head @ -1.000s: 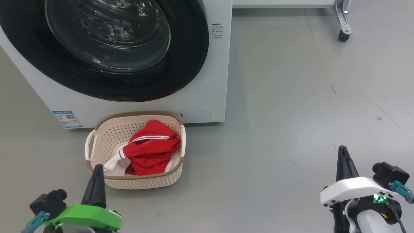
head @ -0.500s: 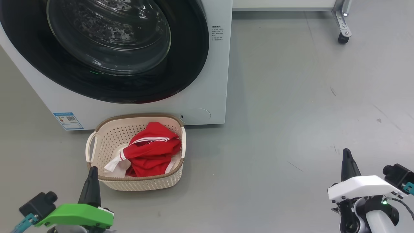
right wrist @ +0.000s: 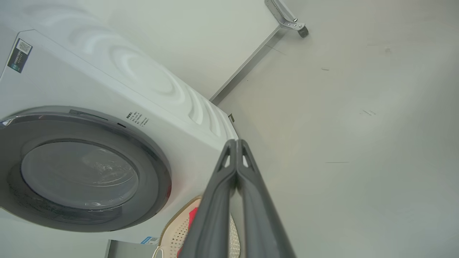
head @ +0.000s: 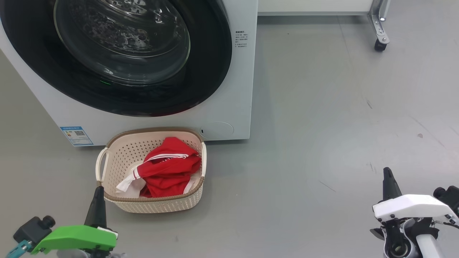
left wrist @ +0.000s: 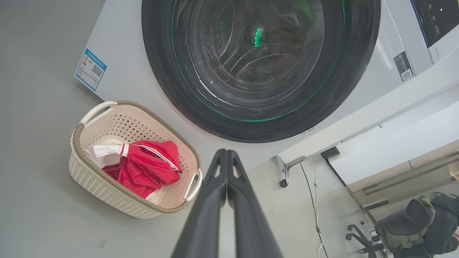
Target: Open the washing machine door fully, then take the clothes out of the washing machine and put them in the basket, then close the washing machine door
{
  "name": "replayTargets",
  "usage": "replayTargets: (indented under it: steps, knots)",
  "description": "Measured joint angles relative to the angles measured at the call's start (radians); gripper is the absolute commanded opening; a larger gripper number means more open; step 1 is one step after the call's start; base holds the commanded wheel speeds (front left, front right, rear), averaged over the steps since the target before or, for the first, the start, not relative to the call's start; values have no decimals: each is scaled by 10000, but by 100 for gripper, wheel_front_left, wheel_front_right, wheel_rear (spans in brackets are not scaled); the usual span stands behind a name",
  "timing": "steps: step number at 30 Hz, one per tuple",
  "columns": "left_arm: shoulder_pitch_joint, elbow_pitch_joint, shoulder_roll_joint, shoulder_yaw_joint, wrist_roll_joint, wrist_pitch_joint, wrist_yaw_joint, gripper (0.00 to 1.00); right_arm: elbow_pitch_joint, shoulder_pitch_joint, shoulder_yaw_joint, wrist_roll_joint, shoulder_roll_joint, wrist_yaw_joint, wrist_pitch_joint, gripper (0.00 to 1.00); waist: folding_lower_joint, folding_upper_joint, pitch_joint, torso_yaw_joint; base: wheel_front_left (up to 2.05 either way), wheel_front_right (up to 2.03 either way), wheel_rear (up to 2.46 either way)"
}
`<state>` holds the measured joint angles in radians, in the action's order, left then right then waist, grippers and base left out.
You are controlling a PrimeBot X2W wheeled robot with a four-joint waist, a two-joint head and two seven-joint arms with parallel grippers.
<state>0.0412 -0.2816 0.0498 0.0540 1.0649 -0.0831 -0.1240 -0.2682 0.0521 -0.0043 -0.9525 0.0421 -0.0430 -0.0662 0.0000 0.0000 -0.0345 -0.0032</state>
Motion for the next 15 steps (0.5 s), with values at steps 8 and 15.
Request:
replayTargets:
  steps: [8, 15]
  knots:
    - [2, 8, 6, -173, 965, 255, 0, 0, -13, 8, -219, -1070, -12, -115, 301, 0, 0, 0, 52, 5, 0, 0, 0]
    - [6, 21, 8, -284, 1728, 516, 0, 0, -23, 15, -399, -1971, -17, -201, 541, 0, 0, 0, 98, 9, 0, 0, 0]
